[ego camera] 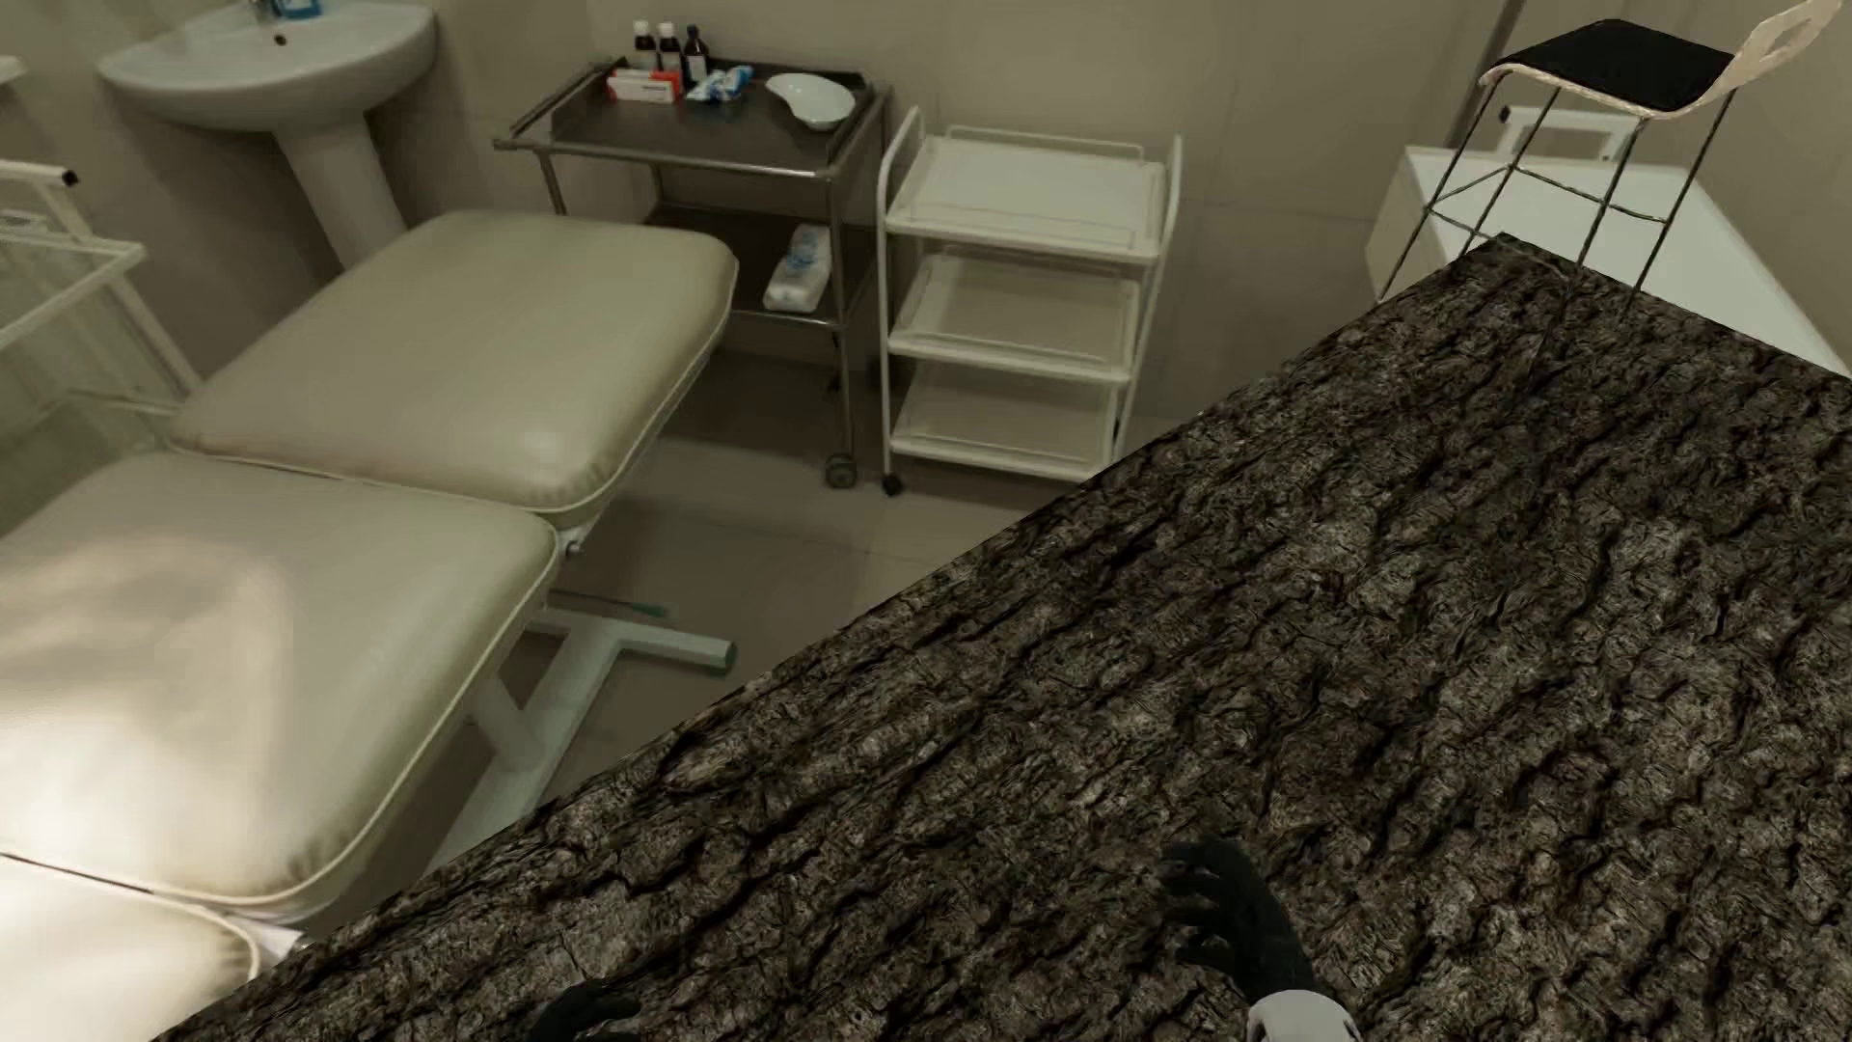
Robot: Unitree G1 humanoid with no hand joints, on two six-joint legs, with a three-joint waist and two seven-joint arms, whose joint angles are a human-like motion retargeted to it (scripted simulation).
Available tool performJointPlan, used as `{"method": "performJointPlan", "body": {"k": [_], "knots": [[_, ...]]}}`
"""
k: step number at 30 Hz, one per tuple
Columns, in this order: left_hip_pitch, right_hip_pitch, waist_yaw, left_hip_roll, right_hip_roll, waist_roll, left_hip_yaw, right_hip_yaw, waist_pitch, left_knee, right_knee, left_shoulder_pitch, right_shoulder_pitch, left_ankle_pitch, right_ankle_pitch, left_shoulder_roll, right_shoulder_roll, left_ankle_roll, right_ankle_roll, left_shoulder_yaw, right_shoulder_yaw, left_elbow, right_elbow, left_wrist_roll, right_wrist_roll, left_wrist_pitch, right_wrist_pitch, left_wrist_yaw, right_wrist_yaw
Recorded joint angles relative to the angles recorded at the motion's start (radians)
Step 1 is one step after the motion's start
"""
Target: Walk to the chair
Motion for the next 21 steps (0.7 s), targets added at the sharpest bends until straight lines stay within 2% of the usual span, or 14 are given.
{"method": "performJointPlan", "body": {"k": [2,4,5,7,8,9,11,13,15,16,17,18,19,21], "knots": [[-0.115,-0.137,-0.085,0.057,-0.011,0.018,0.025,-0.015,-0.025,0.234,0.214,-0.014,0.048,-0.221,-0.139,0.044,-0.015,-0.069,0.004,-0.044,-0.016,-0.022,0.090,-0.011,-0.022,0.029,-0.003,-0.014,-0.001],[-0.149,-0.196,-0.166,0.083,-0.011,0.054,0.032,-0.010,-0.036,0.286,0.292,-0.080,0.160,-0.225,-0.242,0.044,-0.010,-0.165,0.031,-0.067,-0.021,-0.043,0.085,-0.010,0.002,0.071,0.073,-0.007,0.001],[-0.131,-0.204,-0.201,0.077,-0.029,0.048,0.042,-0.011,-0.024,0.278,0.314,-0.117,0.213,-0.238,-0.307,0.059,0.004,-0.171,0.003,-0.064,-0.033,-0.053,0.050,-0.009,0.035,0.071,0.124,0.005,0.008],[-0.133,-0.212,-0.173,0.044,-0.066,0.029,0.038,-0.015,-0.013,0.247,0.355,-0.204,0.280,-0.143,-0.353,0.011,-0.005,-0.079,-0.033,-0.031,-0.016,-0.079,0.025,0.006,0.111,0.009,0.218,0.047,-0.010],[-0.136,-0.216,-0.134,0.043,-0.066,0.024,0.036,-0.015,-0.002,0.229,0.360,-0.221,0.264,-0.072,-0.338,0.022,-0.020,0.005,0.027,-0.081,-0.016,-0.087,0.028,0.016,0.144,-0.038,0.256,0.072,-0.027],[-0.138,-0.220,-0.108,0.050,-0.073,0.024,0.038,-0.024,0.009,0.247,0.359,-0.183,0.210,-0.108,-0.318,0.024,-0.033,0.043,0.042,-0.080,-0.011,-0.078,0.042,0.036,0.165,-0.088,0.265,0.096,-0.047],[-0.171,-0.233,-0.034,0.050,-0.041,0.071,-0.045,-0.032,-0.008,0.432,0.319,-0.061,0.137,-0.243,-0.212,0.000,-0.035,0.061,0.041,-0.020,0.007,-0.049,0.116,0.078,0.144,-0.101,0.190,0.128,-0.074],[-0.062,-0.237,-0.047,0.073,-0.012,0.102,-0.080,0.000,-0.024,0.314,0.306,0.040,0.133,-0.311,-0.196,0.027,-0.010,0.031,0.009,-0.027,0.015,-0.066,0.081,0.075,0.100,0.003,0.088,0.129,-0.055],[0.014,-0.229,-0.184,0.116,-0.020,0.081,0.009,0.038,-0.013,0.207,0.284,0.040,0.131,-0.209,-0.139,0.029,0.053,-0.199,-0.030,-0.061,0.037,-0.102,0.057,0.032,0.071,0.099,0.033,0.131,-0.030],[0.060,-0.214,-0.232,0.123,-0.054,0.056,0.047,0.027,0.005,0.184,0.288,-0.048,0.167,-0.194,-0.144,0.033,0.047,-0.270,-0.043,-0.075,0.024,-0.106,0.045,-0.002,0.062,0.130,0.032,0.131,-0.016],[0.081,-0.200,-0.248,0.140,-0.066,0.055,0.059,0.011,0.005,0.177,0.284,-0.155,0.206,-0.212,-0.188,0.016,-0.025,-0.245,0.090,-0.065,0.047,-0.121,0.093,-0.038,0.063,0.129,0.040,0.127,-0.015],[0.119,-0.173,-0.252,0.132,-0.074,0.037,0.059,-0.003,-0.004,0.144,0.270,-0.182,0.238,-0.221,-0.178,0.017,-0.043,-0.155,0.033,-0.072,0.022,-0.145,0.108,-0.060,0.074,0.067,0.067,0.118,-0.029],[0.123,-0.135,-0.243,0.139,-0.064,0.028,0.046,-0.012,0.005,0.193,0.247,-0.192,0.237,-0.217,-0.156,0.000,-0.055,-0.080,0.028,-0.067,0.038,-0.153,0.125,-0.067,0.086,-0.002,0.091,0.112,-0.056],[-0.028,-0.067,-0.145,0.120,-0.038,0.037,-0.046,0.013,0.016,0.490,0.193,-0.133,0.219,0.008,-0.176,-0.021,-0.053,-0.045,0.026,-0.053,0.072,-0.069,0.115,-0.028,0.098,-0.103,0.100,0.087,-0.113]]}}
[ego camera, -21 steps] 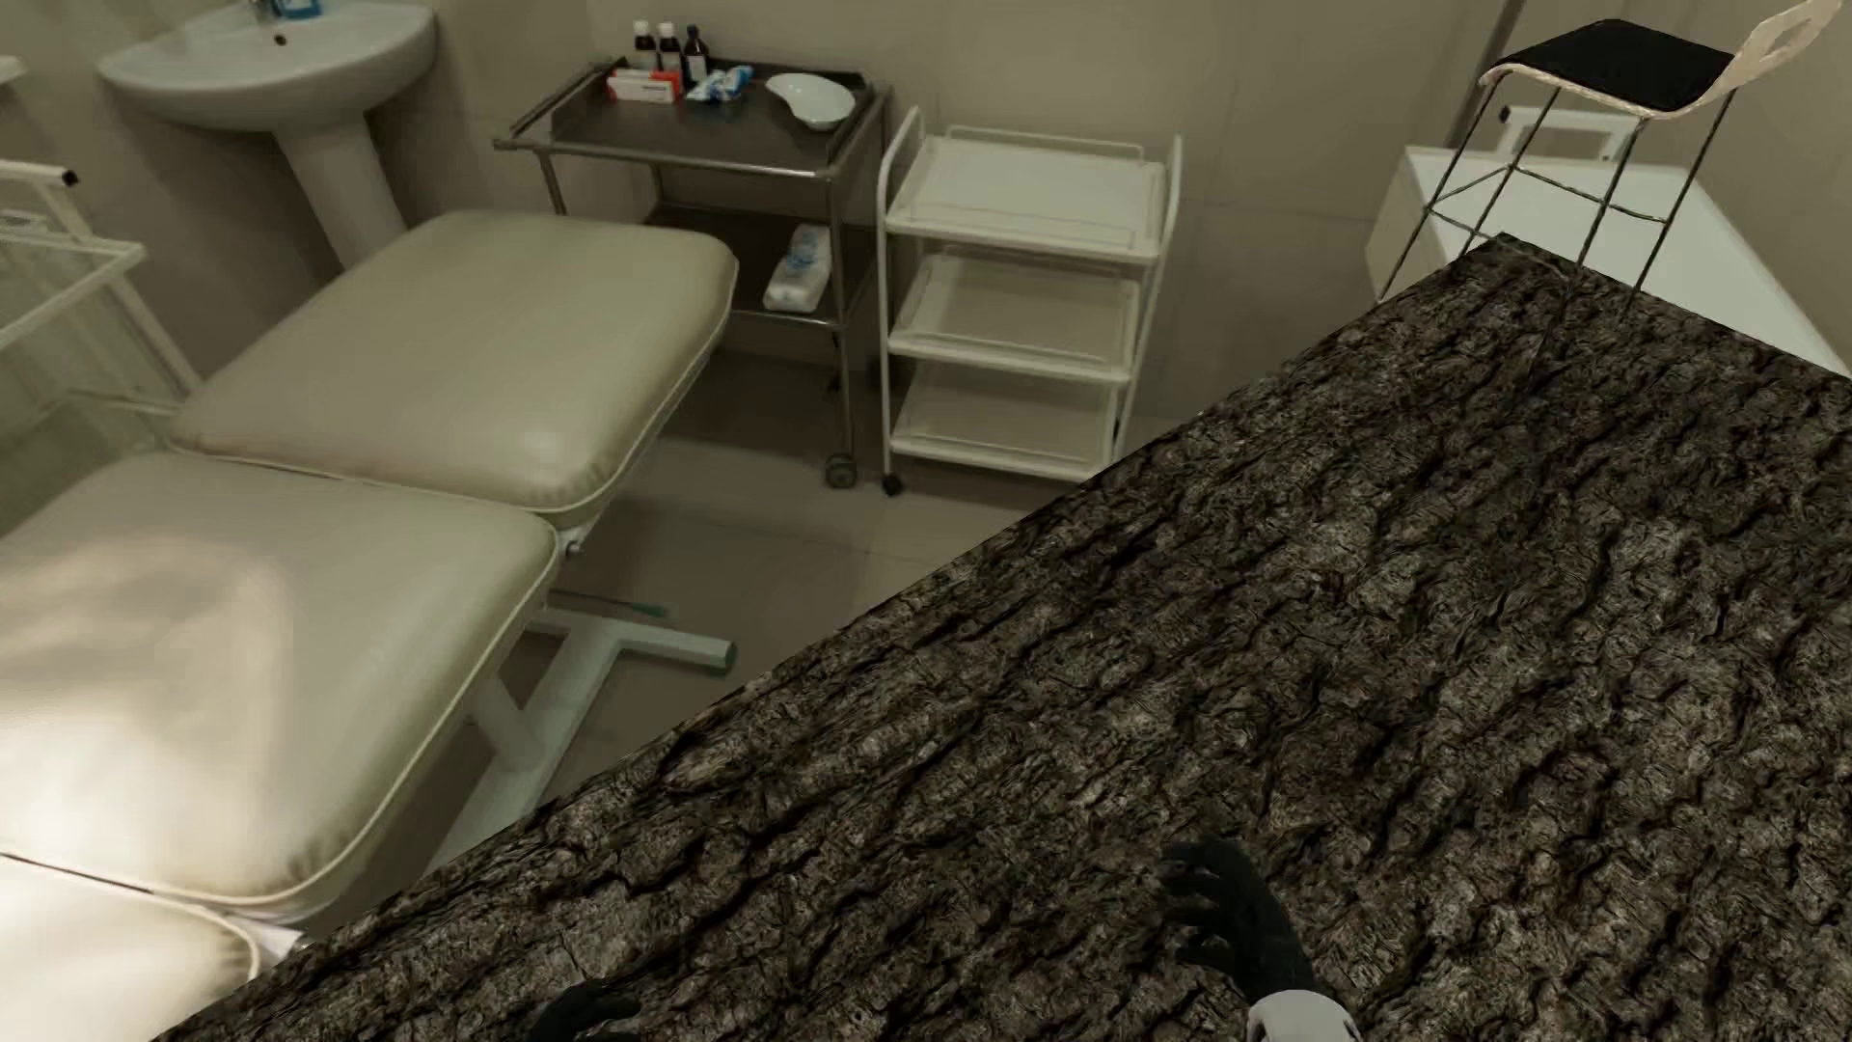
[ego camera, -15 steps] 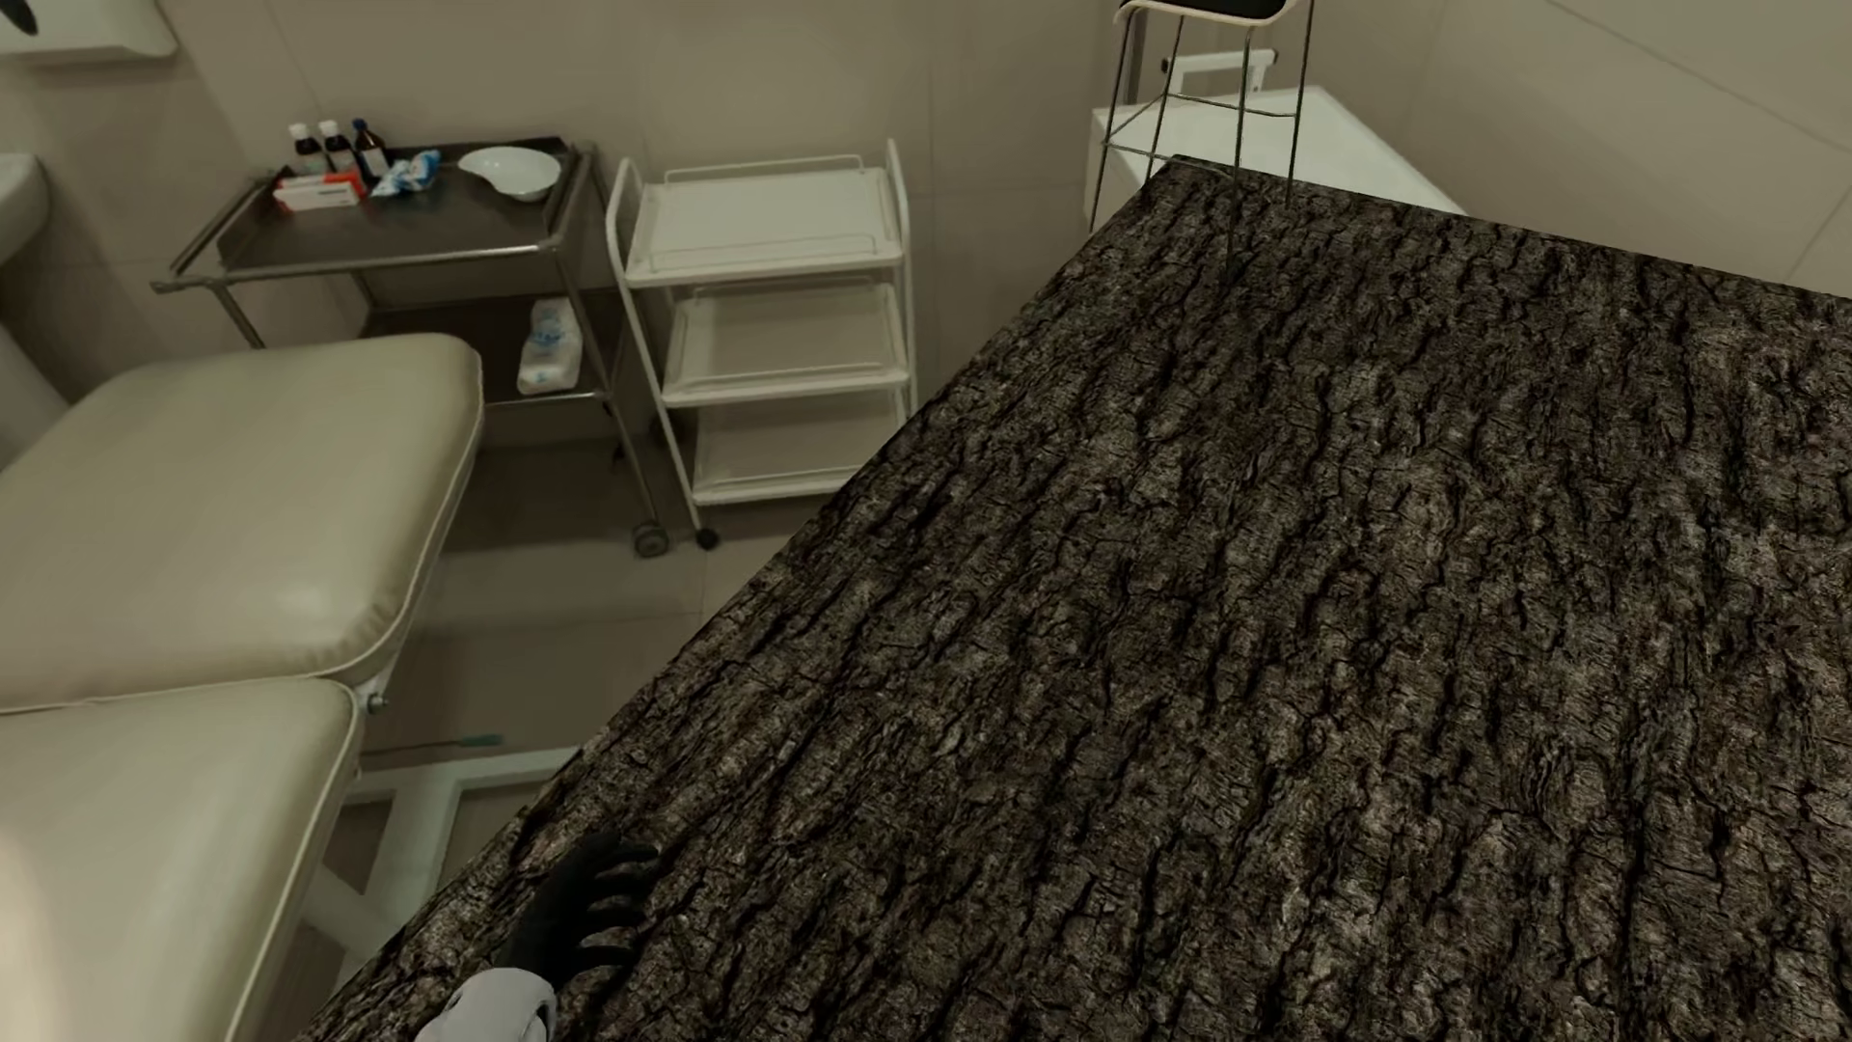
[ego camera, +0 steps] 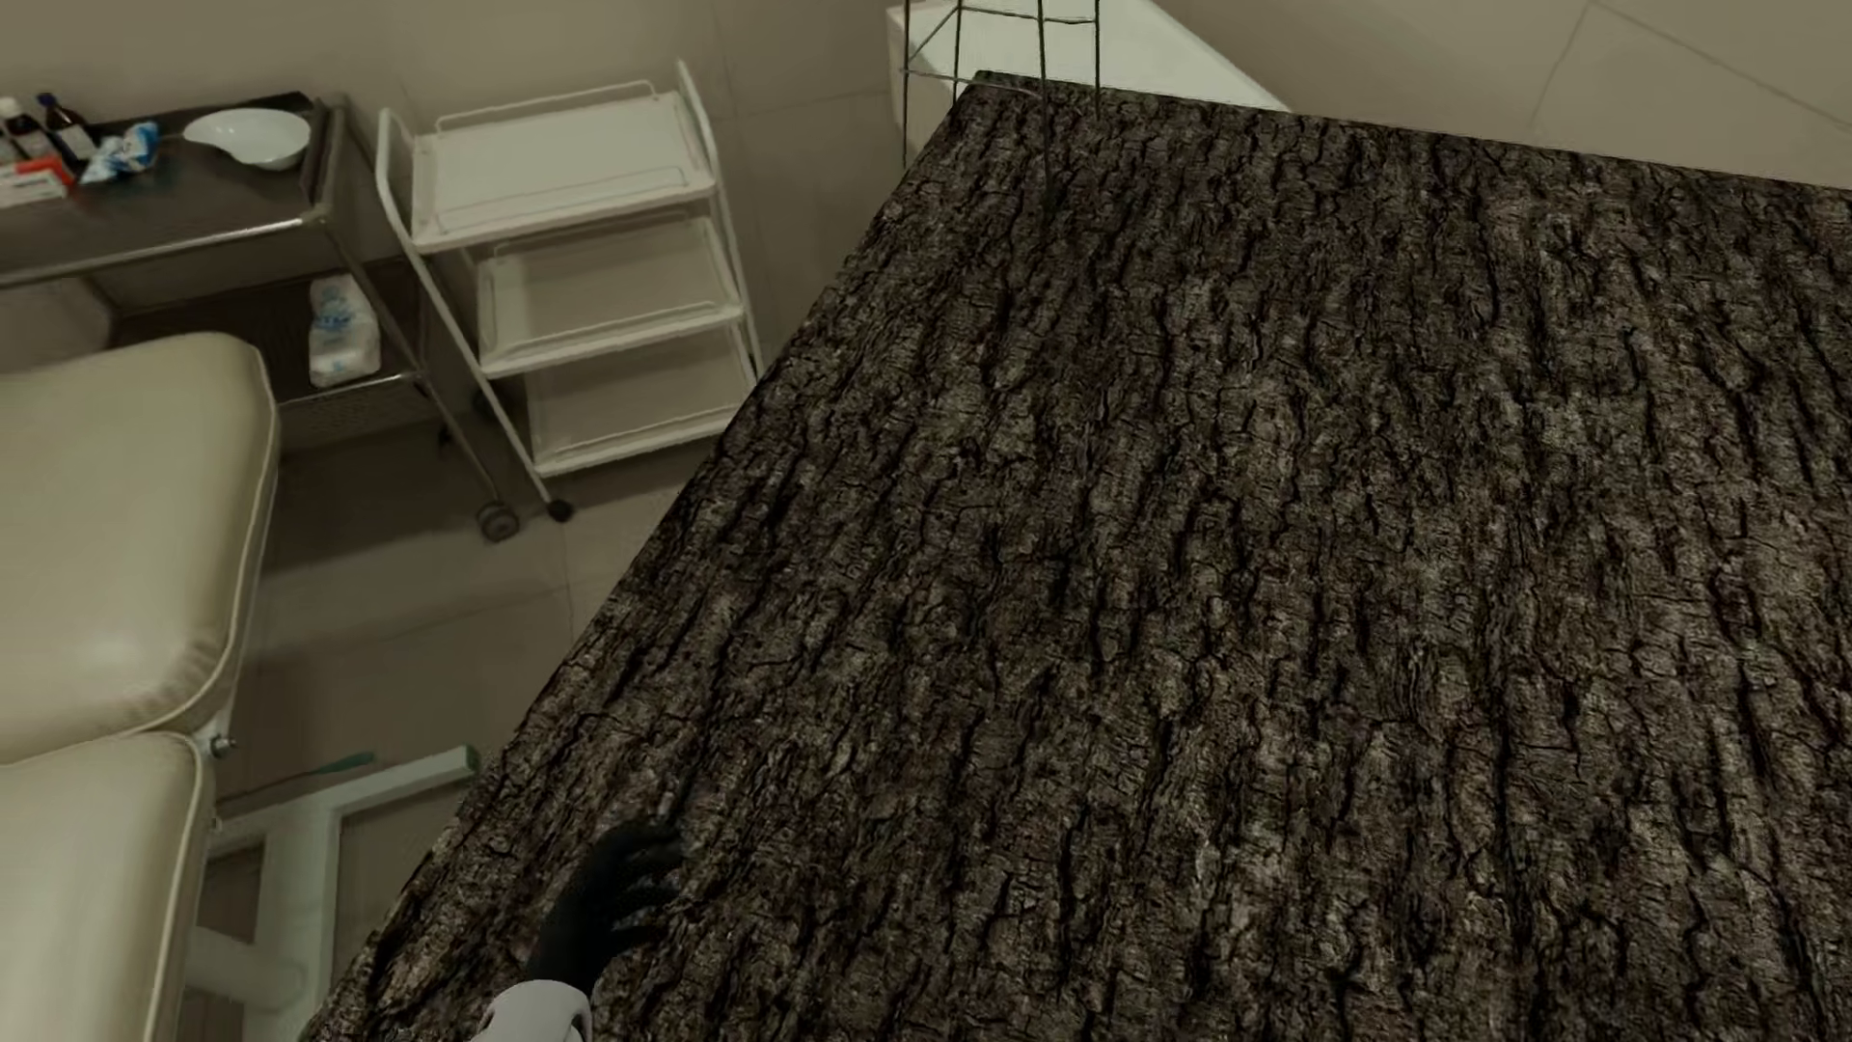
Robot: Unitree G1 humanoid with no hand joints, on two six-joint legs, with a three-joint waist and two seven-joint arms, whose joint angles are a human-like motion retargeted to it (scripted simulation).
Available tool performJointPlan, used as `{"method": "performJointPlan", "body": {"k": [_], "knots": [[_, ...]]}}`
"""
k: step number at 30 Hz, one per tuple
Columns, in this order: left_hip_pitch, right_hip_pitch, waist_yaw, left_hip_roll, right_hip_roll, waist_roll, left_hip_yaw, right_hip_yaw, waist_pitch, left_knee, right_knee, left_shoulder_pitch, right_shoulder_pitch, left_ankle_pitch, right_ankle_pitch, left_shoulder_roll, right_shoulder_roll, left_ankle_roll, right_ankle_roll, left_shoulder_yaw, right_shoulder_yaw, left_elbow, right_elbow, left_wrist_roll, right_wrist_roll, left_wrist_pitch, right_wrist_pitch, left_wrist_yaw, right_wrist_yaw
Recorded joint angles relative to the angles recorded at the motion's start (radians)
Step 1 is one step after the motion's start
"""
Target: Walk to the chair
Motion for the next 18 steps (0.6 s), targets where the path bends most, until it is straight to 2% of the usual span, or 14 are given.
{"method": "performJointPlan", "body": {"k": [2,4,5,6,7,8,9,11,13,14,15,16,17,18], "knots": [[-0.110,0.103,0.097,-0.027,0.018,0.044,-0.051,0.012,-0.008,-0.089,-0.114,0.151,-0.088,-0.098,-0.004,0.044,0.022,-0.007,0.008,0.084,-0.023,0.026,-0.056,0.070,0.009,0.025,0.006,-0.038,-0.024],[-0.104,0.139,0.122,-0.014,0.033,0.063,-0.043,0.046,-0.003,-0.261,-0.076,0.225,-0.210,-0.112,-0.030,0.098,0.082,-0.085,-0.005,0.098,-0.023,0.045,-0.092,0.105,-0.034,0.097,0.005,-0.051,0.009],[-0.049,0.072,0.087,-0.011,0.017,0.021,-0.004,0.042,0.024,-0.263,0.129,0.202,-0.248,-0.153,0.056,0.136,0.099,-0.103,-0.101,0.088,0.013,0.077,-0.049,0.096,-0.049,0.114,0.003,-0.041,0.051],[0.006,-0.032,0.043,-0.011,-0.003,-0.025,0.036,-0.005,0.026,-0.302,0.281,0.153,-0.200,-0.175,0.183,0.138,0.080,-0.068,-0.162,0.089,0.001,0.065,-0.024,0.066,-0.044,0.131,0.003,-0.013,0.114],[0.082,-0.110,-0.010,-0.005,-0.010,-0.065,0.066,-0.066,0.039,-0.355,0.340,0.071,-0.121,-0.191,0.215,0.123,0.060,-0.078,-0.150,0.076,-0.050,0.016,-0.029,0.034,-0.038,0.160,0.011,0.020,0.170],[0.158,-0.175,-0.091,0.005,-0.007,-0.098,0.088,-0.118,0.053,-0.402,0.308,-0.042,-0.046,-0.215,0.139,0.119,0.018,-0.088,-0.104,0.040,-0.075,-0.051,-0.058,0.003,-0.043,0.183,0.031,0.048,0.197],[0.145,-0.214,-0.144,0.003,-0.001,-0.136,0.092,-0.114,0.049,-0.284,0.166,-0.125,0.003,-0.180,0.104,0.079,0.003,-0.108,-0.085,0.034,-0.063,-0.039,-0.063,-0.015,-0.074,0.119,0.050,0.065,0.173],[-0.035,-0.151,-0.133,-0.006,0.043,-0.112,0.007,-0.096,0.044,0.063,0.065,-0.117,0.020,0.029,0.064,-0.021,-0.015,-0.149,-0.091,-0.078,0.038,0.009,0.117,-0.002,-0.129,-0.045,0.060,0.066,0.078],[-0.187,-0.033,-0.018,-0.041,0.078,-0.033,-0.024,-0.064,0.079,-0.076,0.033,0.011,-0.009,-0.041,-0.004,-0.025,0.043,-0.160,-0.080,-0.027,0.029,0.021,-0.011,0.064,-0.088,-0.088,0.084,-0.003,0.004],[-0.249,-0.008,0.009,-0.040,0.102,0.017,-0.015,-0.056,0.088,-0.215,0.088,0.064,-0.064,-0.030,-0.037,0.028,0.070,-0.172,-0.080,0.022,0.007,0.038,-0.074,0.101,-0.066,-0.090,0.074,-0.040,-0.016],[-0.233,-0.066,0.003,-0.047,0.098,0.024,-0.012,-0.046,0.089,-0.191,0.288,0.094,-0.121,-0.015,0.061,0.105,0.076,-0.105,-0.125,0.040,0.024,0.073,-0.064,0.122,-0.051,-0.078,0.046,-0.056,-0.010],[-0.185,-0.154,-0.006,-0.055,0.078,0.013,0.021,-0.042,0.079,-0.181,0.477,0.093,-0.149,-0.069,0.260,0.142,0.072,-0.003,-0.137,0.062,0.018,0.113,-0.033,0.127,-0.036,-0.053,0.017,-0.050,0.018],[-0.113,-0.225,-0.007,-0.046,0.060,-0.005,0.052,-0.057,0.076,-0.205,0.541,0.084,-0.142,-0.109,0.363,0.145,0.073,-0.032,-0.112,0.081,-0.011,0.046,-0.010,0.113,-0.020,0.018,-0.003,-0.024,0.066],[-0.041,-0.276,-0.042,-0.038,0.043,-0.020,0.072,-0.083,0.066,-0.247,0.486,0.046,-0.108,-0.134,0.288,0.126,0.073,-0.037,-0.091,0.078,-0.023,0.016,-0.045,0.083,-0.023,0.068,-0.006,0.011,0.105]]}}
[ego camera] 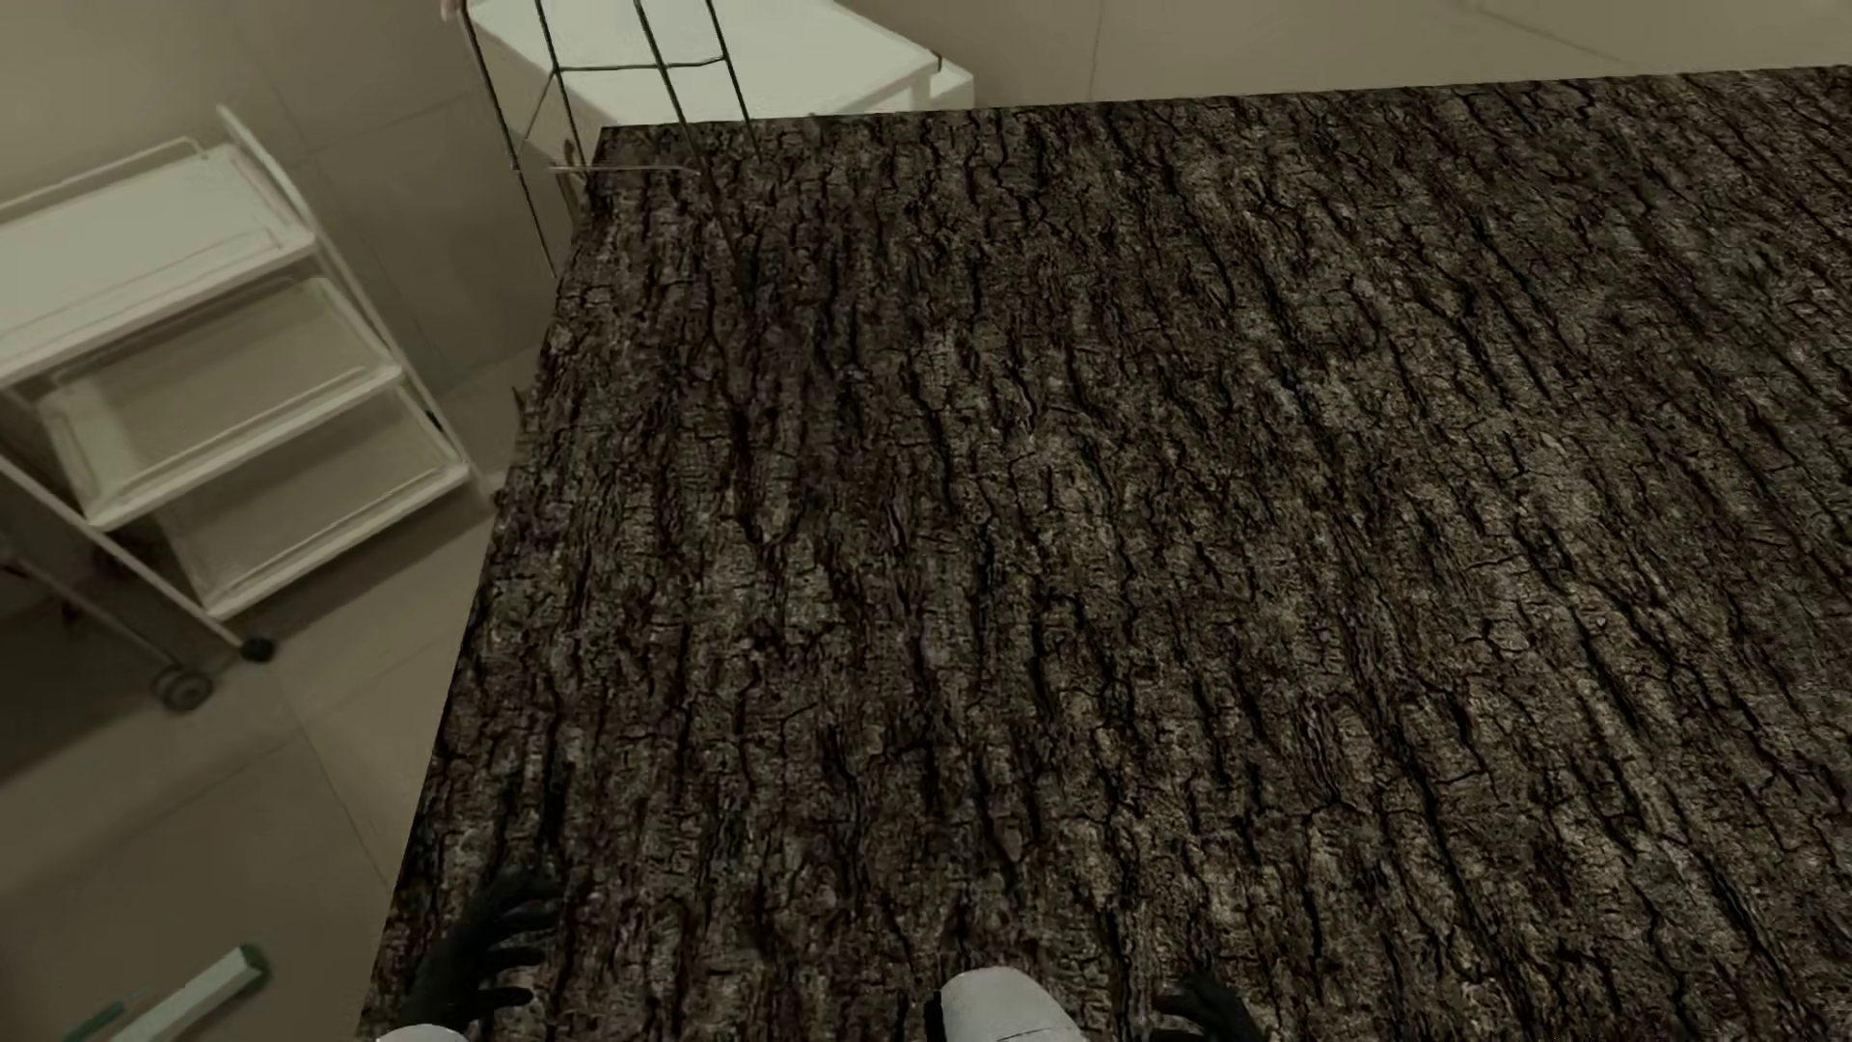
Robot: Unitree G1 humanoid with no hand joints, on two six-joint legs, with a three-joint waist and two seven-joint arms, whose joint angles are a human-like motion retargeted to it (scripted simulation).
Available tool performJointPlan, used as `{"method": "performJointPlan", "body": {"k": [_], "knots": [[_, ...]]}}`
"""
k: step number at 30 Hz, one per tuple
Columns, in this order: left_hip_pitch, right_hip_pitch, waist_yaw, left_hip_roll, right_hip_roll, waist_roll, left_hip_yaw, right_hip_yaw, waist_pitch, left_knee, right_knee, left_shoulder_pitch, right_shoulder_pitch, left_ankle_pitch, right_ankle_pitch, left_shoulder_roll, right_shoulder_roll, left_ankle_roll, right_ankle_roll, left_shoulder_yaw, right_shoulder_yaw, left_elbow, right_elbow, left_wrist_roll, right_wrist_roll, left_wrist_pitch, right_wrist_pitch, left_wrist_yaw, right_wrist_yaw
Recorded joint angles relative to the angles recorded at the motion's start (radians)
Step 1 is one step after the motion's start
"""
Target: Walk to the chair
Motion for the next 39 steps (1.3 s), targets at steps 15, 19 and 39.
{"method": "performJointPlan", "body": {"k": [15,19,39], "knots": [[-0.074,0.049,-0.050,0.030,-0.012,-0.072,0.053,-0.014,0.002,-0.085,0.030,-0.033,0.031,0.180,-0.084,-0.024,-0.051,0.033,0.040,-0.016,-0.020,0.022,0.013,-0.158,-0.025,-0.186,0.056,0.113,0.051],[0.109,0.084,-0.080,0.079,-0.079,-0.141,0.097,-0.026,-0.041,-0.032,-0.433,-0.126,0.103,0.024,-0.115,-0.107,-0.056,-0.028,0.038,-0.120,-0.014,-0.047,0.025,-0.105,-0.113,0.023,0.158,0.067,-0.014],[-0.134,0.167,0.089,-0.016,0.014,0.018,-0.006,0.039,-0.021,0.036,-0.077,0.064,-0.091,0.084,-0.058,0.018,0.000,0.088,-0.056,0.003,0.056,0.099,0.027,0.019,-0.033,-0.018,-0.034,-0.050,-0.038]]}}
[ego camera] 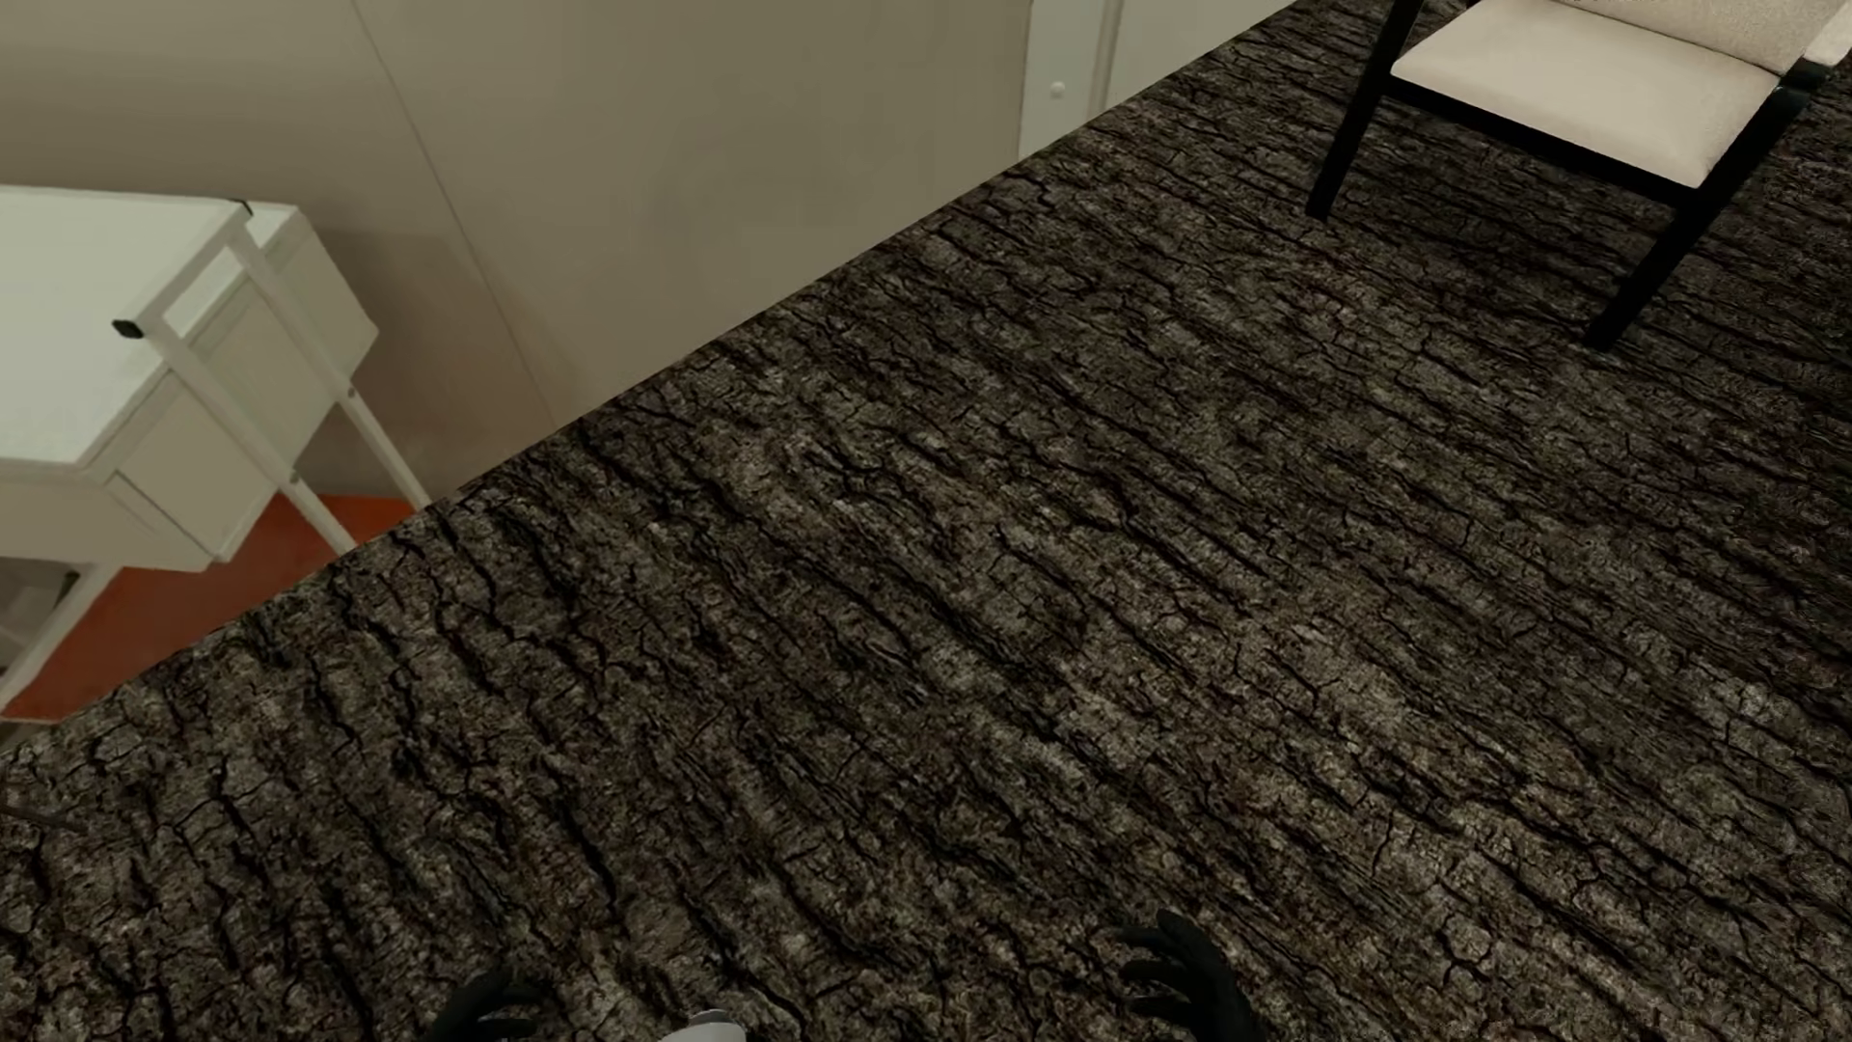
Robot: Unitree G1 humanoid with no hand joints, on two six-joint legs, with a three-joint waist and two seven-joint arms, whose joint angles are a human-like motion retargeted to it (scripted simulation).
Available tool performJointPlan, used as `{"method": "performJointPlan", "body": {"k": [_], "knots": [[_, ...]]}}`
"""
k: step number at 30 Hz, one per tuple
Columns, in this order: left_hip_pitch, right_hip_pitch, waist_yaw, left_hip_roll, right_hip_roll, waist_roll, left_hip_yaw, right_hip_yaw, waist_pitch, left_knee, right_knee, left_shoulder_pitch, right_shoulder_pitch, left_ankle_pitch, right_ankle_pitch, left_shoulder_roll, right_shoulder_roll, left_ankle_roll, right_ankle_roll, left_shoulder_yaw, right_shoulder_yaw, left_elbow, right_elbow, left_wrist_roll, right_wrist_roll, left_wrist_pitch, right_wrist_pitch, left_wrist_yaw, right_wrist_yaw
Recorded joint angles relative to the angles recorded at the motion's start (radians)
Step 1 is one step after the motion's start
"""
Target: Walk to the chair
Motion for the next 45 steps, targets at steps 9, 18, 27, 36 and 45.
{"method": "performJointPlan", "body": {"k": [9,18,27,36,45], "knots": [[-0.079,0.038,0.051,-0.031,0.030,0.032,-0.086,-0.009,0.003,0.187,-0.369,-0.025,0.133,0.003,-0.176,-0.134,-0.029,-0.163,0.071,-0.044,-0.035,-0.086,0.005,-0.027,-0.027,-0.016,0.100,-0.013,-0.054],[0.138,-0.026,-0.120,0.077,-0.036,-0.088,0.015,-0.038,-0.021,0.128,-0.313,-0.205,0.192,0.024,-0.171,-0.139,-0.089,-0.157,0.055,-0.104,-0.020,-0.133,0.069,-0.117,0.015,-0.039,0.060,0.149,0.068],[0.147,-0.082,-0.131,0.037,-0.031,-0.025,0.054,-0.040,0.013,-0.119,0.046,-0.096,0.112,0.004,-0.031,-0.007,-0.047,-0.100,0.075,-0.004,-0.069,-0.082,-0.019,-0.104,0.000,0.011,0.048,0.107,0.076],[-0.016,0.145,0.039,-0.002,0.050,0.069,-0.049,0.045,0.000,0.002,-0.245,0.073,-0.021,0.008,-0.218,-0.038,0.012,-0.134,0.058,0.008,-0.005,-0.020,-0.044,0.032,0.063,0.018,0.033,-0.054,-0.033],[0.081,-0.110,-0.040,0.037,-0.038,-0.048,-0.056,-0.091,0.080,-0.002,-0.114,-0.176,0.141,-0.011,0.024,-0.104,-0.044,-0.104,0.100,-0.035,0.036,-0.036,-0.014,-0.057,-0.135,-0.033,0.185,0.034,0.017]]}}
